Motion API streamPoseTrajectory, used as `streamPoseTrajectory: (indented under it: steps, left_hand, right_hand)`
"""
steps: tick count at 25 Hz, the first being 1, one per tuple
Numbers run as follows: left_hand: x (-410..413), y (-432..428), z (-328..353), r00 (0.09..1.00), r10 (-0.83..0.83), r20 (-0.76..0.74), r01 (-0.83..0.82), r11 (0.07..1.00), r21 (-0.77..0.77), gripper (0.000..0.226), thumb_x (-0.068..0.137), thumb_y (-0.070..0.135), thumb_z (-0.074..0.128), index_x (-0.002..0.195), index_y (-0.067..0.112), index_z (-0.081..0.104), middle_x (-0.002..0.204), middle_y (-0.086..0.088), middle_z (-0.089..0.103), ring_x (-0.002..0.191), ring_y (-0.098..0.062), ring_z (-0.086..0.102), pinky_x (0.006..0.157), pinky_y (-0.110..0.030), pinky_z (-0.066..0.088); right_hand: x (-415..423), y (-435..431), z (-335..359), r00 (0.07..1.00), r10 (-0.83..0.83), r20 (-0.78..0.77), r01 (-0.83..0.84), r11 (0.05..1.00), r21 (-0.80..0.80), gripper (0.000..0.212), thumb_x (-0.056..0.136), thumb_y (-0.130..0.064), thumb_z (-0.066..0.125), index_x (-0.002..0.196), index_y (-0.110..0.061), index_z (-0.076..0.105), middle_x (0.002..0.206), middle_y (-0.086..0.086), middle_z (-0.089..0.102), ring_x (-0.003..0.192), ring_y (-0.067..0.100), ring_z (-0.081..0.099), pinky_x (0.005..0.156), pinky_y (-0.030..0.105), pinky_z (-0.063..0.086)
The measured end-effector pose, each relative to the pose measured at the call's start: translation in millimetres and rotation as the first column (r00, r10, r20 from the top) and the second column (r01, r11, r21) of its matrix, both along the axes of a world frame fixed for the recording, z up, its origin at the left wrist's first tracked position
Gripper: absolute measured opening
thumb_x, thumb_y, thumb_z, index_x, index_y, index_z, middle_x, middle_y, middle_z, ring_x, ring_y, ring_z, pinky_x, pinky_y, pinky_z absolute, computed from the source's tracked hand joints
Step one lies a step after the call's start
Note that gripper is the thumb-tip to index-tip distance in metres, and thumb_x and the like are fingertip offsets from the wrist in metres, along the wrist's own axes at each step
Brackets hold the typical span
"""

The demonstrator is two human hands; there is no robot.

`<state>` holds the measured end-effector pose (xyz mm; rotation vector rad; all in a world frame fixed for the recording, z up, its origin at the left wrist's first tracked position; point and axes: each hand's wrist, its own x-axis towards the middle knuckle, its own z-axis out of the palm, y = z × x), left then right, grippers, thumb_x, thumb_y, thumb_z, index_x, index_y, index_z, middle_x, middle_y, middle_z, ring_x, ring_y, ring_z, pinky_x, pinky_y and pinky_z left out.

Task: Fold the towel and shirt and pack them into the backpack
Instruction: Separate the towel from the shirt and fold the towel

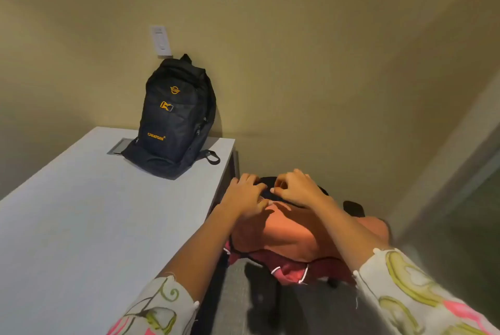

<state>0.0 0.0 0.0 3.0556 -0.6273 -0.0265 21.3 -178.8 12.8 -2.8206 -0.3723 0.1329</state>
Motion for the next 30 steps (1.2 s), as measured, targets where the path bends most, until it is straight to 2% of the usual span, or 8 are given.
streamPoseTrajectory:
  steps: [4, 8, 11, 14, 19, 23, 26, 30]
  left_hand:
    - [-5.0, -35.8, -9.2, 0.978, -0.067, -0.197, 0.075, 0.997, 0.034, 0.058, 0.088, 0.070, 0.043, 0.133, 0.034, 0.054, 0.137, -0.001, 0.052, 0.126, -0.026, 0.042, 0.100, -0.047, 0.033]
    - [-8.6, -67.7, -24.2, 0.974, -0.016, -0.225, 0.013, 1.000, -0.013, 0.036, 0.095, 0.046, 0.053, 0.126, 0.030, 0.061, 0.129, 0.000, 0.060, 0.119, -0.024, 0.050, 0.099, -0.044, 0.036]
    - [-12.6, -78.9, -26.1, 0.991, 0.050, -0.127, -0.061, 0.995, -0.084, 0.019, 0.091, 0.030, 0.060, 0.107, 0.029, 0.069, 0.111, 0.006, 0.069, 0.107, -0.020, 0.058, 0.094, -0.039, 0.037]
    - [-18.0, -83.5, -29.6, 0.996, 0.077, -0.052, -0.082, 0.991, -0.107, 0.011, 0.090, 0.028, 0.060, 0.096, 0.025, 0.068, 0.103, 0.005, 0.070, 0.100, -0.018, 0.061, 0.093, -0.037, 0.035]
    - [-19.3, -80.6, -22.5, 0.994, 0.103, 0.023, -0.092, 0.953, -0.288, 0.009, 0.093, 0.026, 0.059, 0.095, 0.022, 0.067, 0.098, 0.003, 0.071, 0.094, -0.019, 0.063, 0.087, -0.036, 0.035]
    - [-18.5, -82.1, -9.2, 0.993, 0.117, 0.015, -0.100, 0.908, -0.407, 0.018, 0.101, 0.029, 0.046, 0.103, 0.012, 0.053, 0.094, -0.009, 0.069, 0.083, -0.031, 0.061, 0.064, -0.035, 0.034]
    - [-13.9, -75.1, 0.8, 0.977, 0.196, -0.080, -0.208, 0.809, -0.550, 0.017, 0.103, 0.028, 0.039, 0.100, 0.012, 0.043, 0.088, -0.015, 0.065, 0.080, -0.037, 0.060, 0.064, -0.042, 0.042]
    - [1.5, -60.4, 36.7, 0.921, 0.387, -0.038, -0.276, 0.583, -0.764, 0.014, 0.101, 0.024, 0.041, 0.100, 0.010, 0.043, 0.091, -0.018, 0.064, 0.087, -0.040, 0.059, 0.073, -0.047, 0.046]
  right_hand:
    - [-21.3, -51.3, -14.2, 0.947, -0.030, -0.320, 0.084, 0.984, 0.156, 0.022, 0.083, -0.043, 0.065, 0.097, -0.028, 0.070, 0.097, -0.002, 0.068, 0.091, 0.017, 0.064, 0.081, 0.034, 0.053]
    - [-39.4, -78.3, -34.6, 0.921, -0.056, -0.385, 0.166, 0.952, 0.257, 0.030, 0.081, -0.038, 0.069, 0.107, -0.023, 0.070, 0.105, -0.002, 0.069, 0.095, 0.015, 0.064, 0.086, 0.034, 0.053]
    - [-45.2, -81.4, -49.2, 0.942, -0.091, -0.322, 0.176, 0.953, 0.247, 0.027, 0.083, -0.035, 0.069, 0.108, -0.027, 0.069, 0.109, -0.004, 0.069, 0.099, 0.014, 0.063, 0.091, 0.036, 0.052]
    - [-48.3, -77.6, -52.6, 0.961, -0.140, -0.239, 0.200, 0.948, 0.246, 0.007, 0.088, -0.029, 0.067, 0.095, -0.029, 0.066, 0.099, -0.006, 0.067, 0.092, 0.014, 0.062, 0.080, 0.032, 0.050]
    - [-45.8, -80.1, -51.3, 0.978, -0.110, -0.178, 0.155, 0.953, 0.261, 0.007, 0.089, -0.028, 0.064, 0.084, -0.029, 0.060, 0.091, -0.005, 0.064, 0.085, 0.016, 0.060, 0.079, 0.038, 0.052]
    - [-39.6, -84.2, -46.3, 0.989, -0.115, -0.092, 0.142, 0.903, 0.406, 0.006, 0.087, -0.034, 0.063, 0.089, -0.029, 0.061, 0.091, -0.007, 0.064, 0.087, 0.014, 0.060, 0.080, 0.041, 0.052]
    - [-33.9, -83.3, -37.9, 0.986, -0.165, 0.019, 0.135, 0.859, 0.495, 0.019, 0.085, -0.043, 0.059, 0.096, -0.028, 0.063, 0.093, -0.008, 0.067, 0.093, 0.013, 0.059, 0.081, 0.036, 0.050]
    - [-27.5, -81.3, -32.7, 0.954, -0.279, 0.113, 0.172, 0.815, 0.554, 0.022, 0.089, -0.041, 0.055, 0.101, -0.024, 0.063, 0.097, -0.005, 0.068, 0.097, 0.017, 0.058, 0.082, 0.036, 0.048]
